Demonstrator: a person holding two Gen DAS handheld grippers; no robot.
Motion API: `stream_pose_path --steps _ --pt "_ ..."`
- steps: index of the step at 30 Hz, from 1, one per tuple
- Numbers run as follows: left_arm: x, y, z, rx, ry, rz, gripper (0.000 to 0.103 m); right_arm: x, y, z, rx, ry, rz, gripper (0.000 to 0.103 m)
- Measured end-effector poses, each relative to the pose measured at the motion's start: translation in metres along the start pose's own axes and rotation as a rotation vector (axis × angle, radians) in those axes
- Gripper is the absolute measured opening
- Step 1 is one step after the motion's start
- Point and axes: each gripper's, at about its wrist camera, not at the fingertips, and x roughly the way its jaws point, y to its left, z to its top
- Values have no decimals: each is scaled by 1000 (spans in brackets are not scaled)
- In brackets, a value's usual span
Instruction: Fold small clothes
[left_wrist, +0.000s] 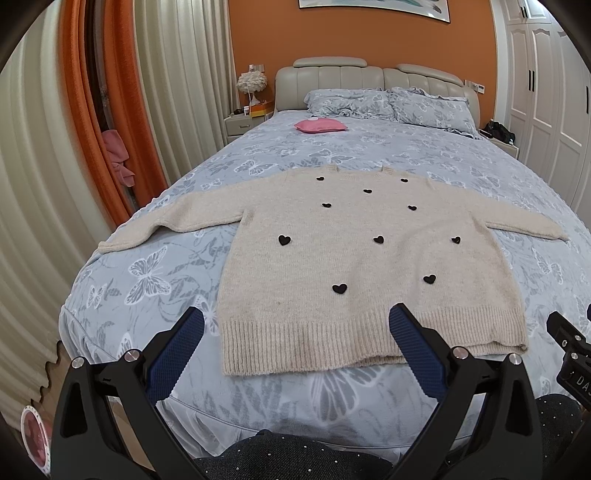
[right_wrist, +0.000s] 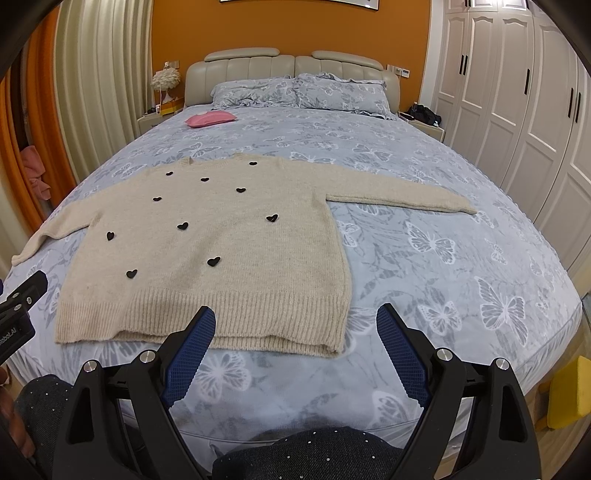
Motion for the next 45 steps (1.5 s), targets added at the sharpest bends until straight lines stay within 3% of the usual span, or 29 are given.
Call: stream_pose_path --steps 31,36,40,45 --pt "0 -2 -1 7 -2 1 98 0 2 -1 -2 0 0 86" --pt "1 -3 -2 -7 18 -30 98 2 -1 2 8 32 15 86" --pt "7 2 3 -54 81 -117 98 16 -39 16 142 100 125 86" --pt "23 0 18 -165 93 -190 98 68 -133 58 240 88 -13 86"
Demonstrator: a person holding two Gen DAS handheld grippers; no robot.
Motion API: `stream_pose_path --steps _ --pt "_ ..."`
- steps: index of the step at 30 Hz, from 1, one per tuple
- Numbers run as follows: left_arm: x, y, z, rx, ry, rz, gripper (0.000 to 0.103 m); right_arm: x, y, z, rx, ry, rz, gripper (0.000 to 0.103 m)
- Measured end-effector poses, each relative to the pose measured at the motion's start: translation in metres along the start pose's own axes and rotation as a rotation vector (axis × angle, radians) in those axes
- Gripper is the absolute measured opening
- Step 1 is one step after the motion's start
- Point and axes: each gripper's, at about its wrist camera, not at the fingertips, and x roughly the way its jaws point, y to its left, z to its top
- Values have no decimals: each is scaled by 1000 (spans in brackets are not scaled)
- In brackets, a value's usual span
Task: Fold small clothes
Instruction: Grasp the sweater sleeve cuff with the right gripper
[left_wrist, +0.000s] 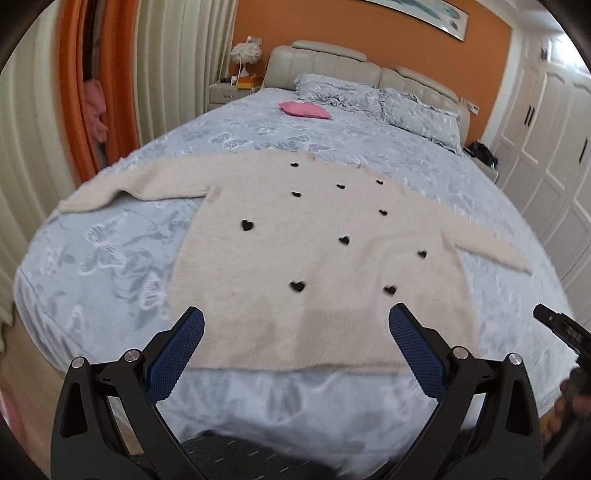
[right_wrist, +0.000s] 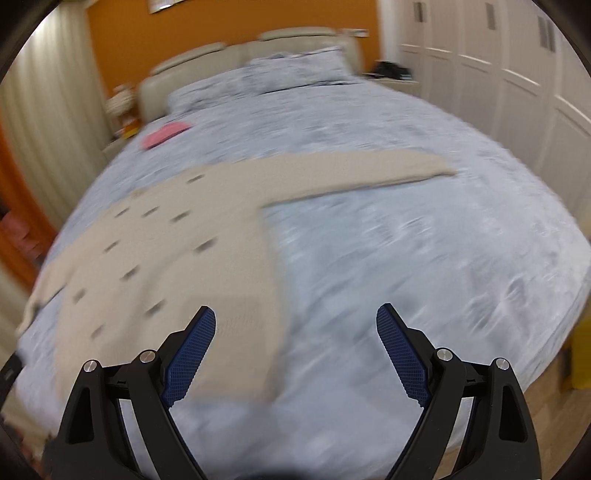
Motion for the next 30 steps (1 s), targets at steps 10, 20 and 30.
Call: stream_pose_path --steps 10,20,30 --pt "98 -72 52 95 15 0 98 159 -162 137 314 41 -80 86" --pt "200 -117 99 124 2 -52 98 285 -211 190 453 85 -142 80" --pt "238 -113 107 166 -16 -84 98 241 -137 243 386 -165 178 12"
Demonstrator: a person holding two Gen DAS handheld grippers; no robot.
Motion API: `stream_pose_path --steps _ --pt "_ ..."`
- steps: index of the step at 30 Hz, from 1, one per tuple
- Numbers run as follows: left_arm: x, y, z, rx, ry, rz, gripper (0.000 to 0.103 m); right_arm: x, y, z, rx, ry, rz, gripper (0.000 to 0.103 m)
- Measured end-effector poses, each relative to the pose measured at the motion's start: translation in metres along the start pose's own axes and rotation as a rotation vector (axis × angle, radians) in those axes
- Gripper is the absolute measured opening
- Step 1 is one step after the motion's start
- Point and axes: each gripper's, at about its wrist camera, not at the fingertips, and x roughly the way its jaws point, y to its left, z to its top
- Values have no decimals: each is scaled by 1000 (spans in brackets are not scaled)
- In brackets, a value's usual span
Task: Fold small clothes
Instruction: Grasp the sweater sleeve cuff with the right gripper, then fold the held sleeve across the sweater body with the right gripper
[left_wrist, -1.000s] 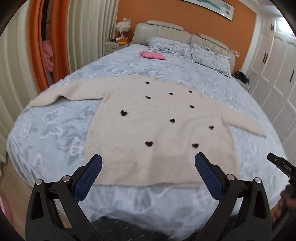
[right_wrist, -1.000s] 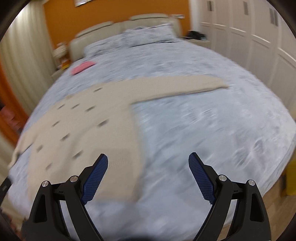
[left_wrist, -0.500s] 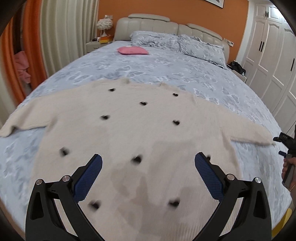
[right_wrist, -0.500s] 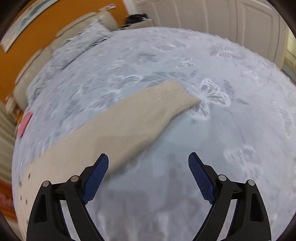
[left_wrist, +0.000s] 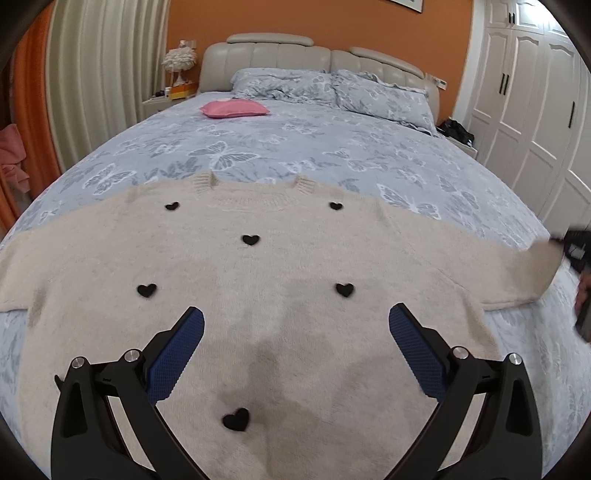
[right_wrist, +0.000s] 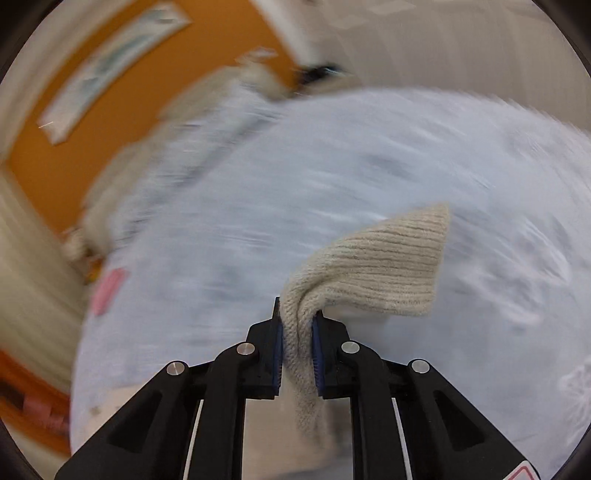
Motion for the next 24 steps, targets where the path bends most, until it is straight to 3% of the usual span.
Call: stream_pose_path --steps 4,7,12,14,15,17,18,19,20,22,24 --pt "4 12 6 -32 -5 -39 98 -6 141 -21 -196 34 266 12" --pt "4 27 12 -73 -24 -63 98 3 248 -64 -339 113 431 13" --pt "9 59 15 -167 -34 -81 98 38 385 -168 -532 311 576 14" --pt "14 71 14 -200 -27 -72 98 56 428 -218 -632 447 595 18" --pt "17 81 15 -218 -21 -39 98 58 438 -229 -683 461 575 20" --pt "23 90 15 -202 -1 -76 98 39 447 -235 -752 345 530 22" --pt "25 91 16 -197 2 -85 98 31 443 -230 -744 304 530 38" --pt "26 93 17 -197 -2 -58 98 18 429 -217 -708 240 516 61" --pt "26 95 18 -203 -12 -53 98 2 408 -205 -652 151 468 69" --pt "29 104 23 -255 -13 -88 98 -12 362 -182 -598 65 344 74" --pt "36 118 24 -346 -3 -147 98 -15 322 -175 -594 45 170 74"
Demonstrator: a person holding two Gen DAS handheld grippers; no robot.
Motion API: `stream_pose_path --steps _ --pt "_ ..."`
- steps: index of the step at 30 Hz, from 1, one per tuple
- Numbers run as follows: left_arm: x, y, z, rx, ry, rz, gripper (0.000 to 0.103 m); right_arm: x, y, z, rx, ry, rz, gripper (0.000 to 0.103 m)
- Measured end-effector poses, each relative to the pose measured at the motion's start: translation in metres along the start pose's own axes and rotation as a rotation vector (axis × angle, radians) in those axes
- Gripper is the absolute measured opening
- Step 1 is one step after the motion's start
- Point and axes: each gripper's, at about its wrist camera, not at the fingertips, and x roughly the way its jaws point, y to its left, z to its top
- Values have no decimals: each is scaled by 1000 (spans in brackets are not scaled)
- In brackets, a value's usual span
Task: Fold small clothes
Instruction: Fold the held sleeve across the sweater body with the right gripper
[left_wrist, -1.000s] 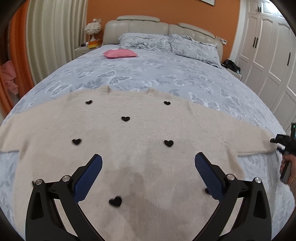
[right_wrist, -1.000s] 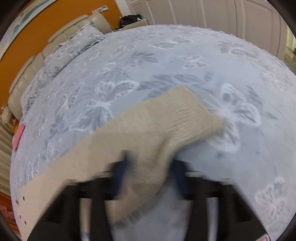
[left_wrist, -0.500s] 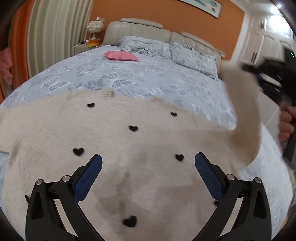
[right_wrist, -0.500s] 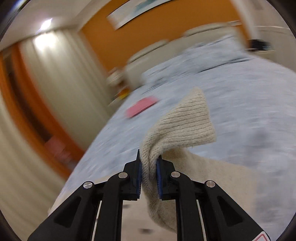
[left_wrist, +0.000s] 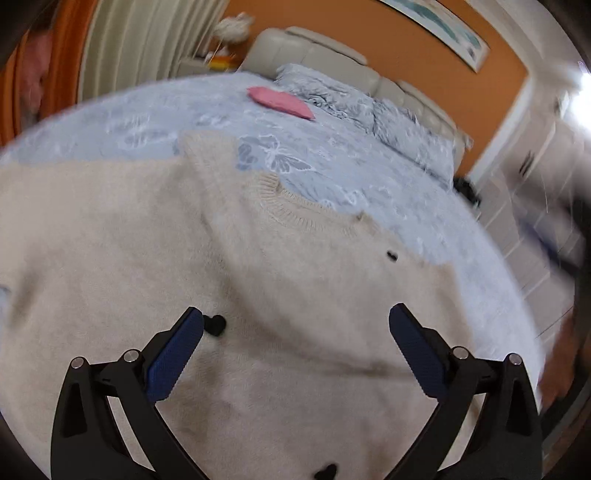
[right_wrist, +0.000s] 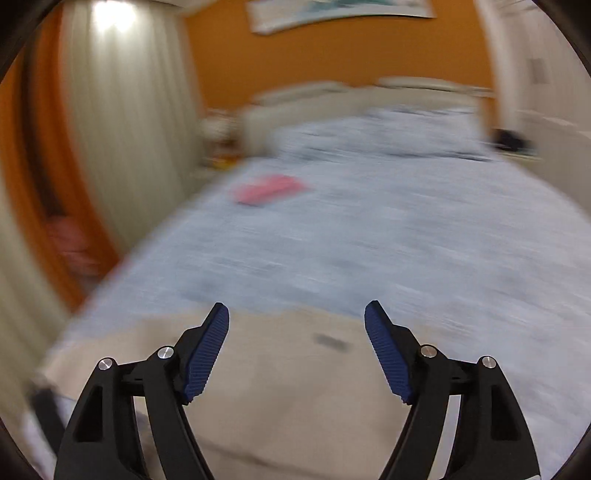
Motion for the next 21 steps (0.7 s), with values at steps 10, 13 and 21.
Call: stream_pose_path --steps 10,13,21 --pt "25 55 20 -171 41 109 98 17 -62 -112 92 211 -213 72" --pt "9 60 23 -165 -2 163 98 21 -67 -115 128 221 -167 69" --pt "16 74 24 -249 38 139 97 50 -72 -126 185 290 -71 47"
